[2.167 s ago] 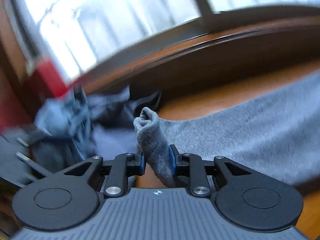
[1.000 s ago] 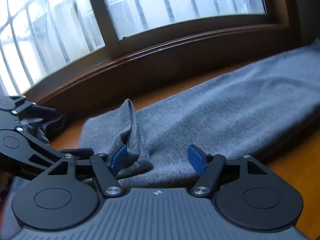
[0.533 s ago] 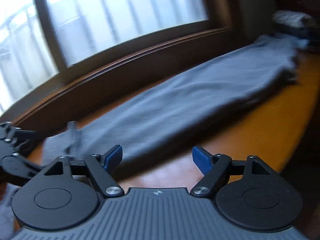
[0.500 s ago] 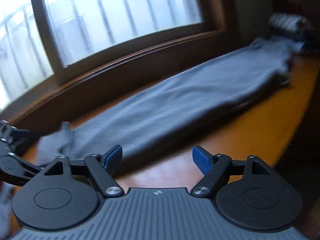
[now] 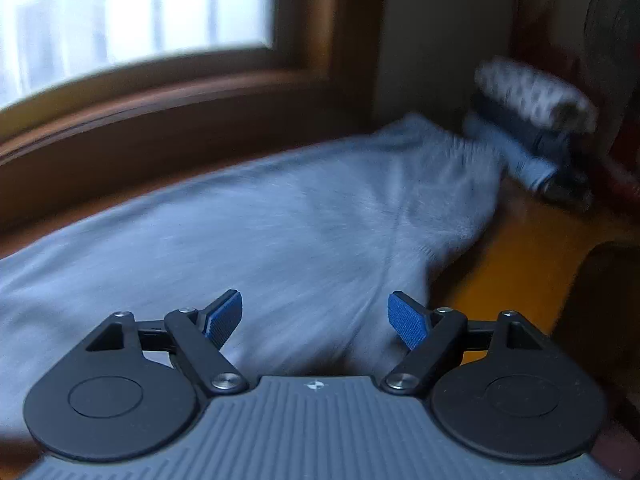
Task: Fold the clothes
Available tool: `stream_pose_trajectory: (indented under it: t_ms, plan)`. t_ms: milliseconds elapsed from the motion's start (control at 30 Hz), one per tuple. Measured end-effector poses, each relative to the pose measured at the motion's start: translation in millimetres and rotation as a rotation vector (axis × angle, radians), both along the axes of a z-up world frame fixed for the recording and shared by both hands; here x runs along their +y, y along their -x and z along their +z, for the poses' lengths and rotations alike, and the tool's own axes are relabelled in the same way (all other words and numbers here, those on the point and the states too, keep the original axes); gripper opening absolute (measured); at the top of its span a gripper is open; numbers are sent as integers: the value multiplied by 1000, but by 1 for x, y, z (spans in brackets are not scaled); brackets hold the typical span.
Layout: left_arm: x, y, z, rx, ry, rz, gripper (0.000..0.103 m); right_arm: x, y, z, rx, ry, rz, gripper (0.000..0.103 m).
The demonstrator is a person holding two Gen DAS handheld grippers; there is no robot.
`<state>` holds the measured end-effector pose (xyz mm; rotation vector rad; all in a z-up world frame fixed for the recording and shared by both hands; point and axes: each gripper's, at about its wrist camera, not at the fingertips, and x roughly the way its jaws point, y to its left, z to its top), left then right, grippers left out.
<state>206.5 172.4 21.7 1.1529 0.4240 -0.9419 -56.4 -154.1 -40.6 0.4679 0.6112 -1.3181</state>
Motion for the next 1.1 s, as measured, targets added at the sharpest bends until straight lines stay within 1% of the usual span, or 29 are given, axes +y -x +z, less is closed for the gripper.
stream_pose_trajectory:
  t_ms: [67, 100, 200, 300, 333, 367, 433, 467, 533, 633, 667, 700, 733, 767, 833, 900, 933, 1000, 1067, 1100]
  plan:
    - [-3, 7, 2, 22, -20, 39, 103, -35, 14, -9, -29, -71, 16, 81]
    - [-4, 11, 3, 36, -28, 56, 103, -45, 13, -11, -8, -75, 44, 85]
    - [-6, 23, 6, 79, -52, 105, 103, -64, 4, -12, 86, -58, 136, 85]
    - [-8, 35, 9, 122, -76, 154, 103, -95, 6, -12, 83, -86, 153, 87]
    - [-9, 39, 10, 137, -84, 170, 103, -106, 9, -15, 79, -86, 145, 90]
    - [-9, 45, 10, 143, -91, 176, 103, -118, 12, -17, 73, -88, 134, 94]
    - [-9, 58, 11, 148, -98, 163, 103, -136, 20, -21, 37, -99, 113, 97]
    - [-9, 62, 11, 155, -98, 156, 103, -142, 22, -22, 34, -97, 107, 98]
    - [-8, 68, 12, 176, -90, 141, 103, -148, 23, -24, 44, -87, 104, 100]
    - [-4, 66, 14, 210, -65, 119, 103, -149, 21, -24, 58, -76, 108, 100]
    - [-3, 64, 15, 226, -55, 113, 103, -147, 21, -22, 61, -76, 101, 99]
    - [-1, 60, 15, 243, -45, 106, 103, -145, 20, -20, 65, -76, 92, 91]
    - [0, 57, 15, 261, -32, 98, 103, -138, 18, -16, 69, -72, 82, 87]
    - [0, 53, 13, 280, -18, 88, 103, -122, 15, -9, 65, -50, 87, 81]
    - [4, 46, 14, 324, 21, 59, 103, -85, 7, 6, 50, 8, 109, 82]
    - [10, 37, 17, 374, 66, 15, 103, -45, -2, 20, 41, 67, 133, 88]
    - [14, 33, 18, 394, 89, -15, 103, -18, -9, 25, 42, 96, 146, 89]
    - [21, 24, 18, 401, 115, -83, 103, 38, -27, 31, 43, 126, 175, 92]
    - [29, 16, 17, 382, 131, -142, 103, 100, -45, 30, 11, 124, 214, 95]
    - [33, 10, 17, 376, 143, -169, 103, 127, -53, 28, -22, 116, 232, 95]
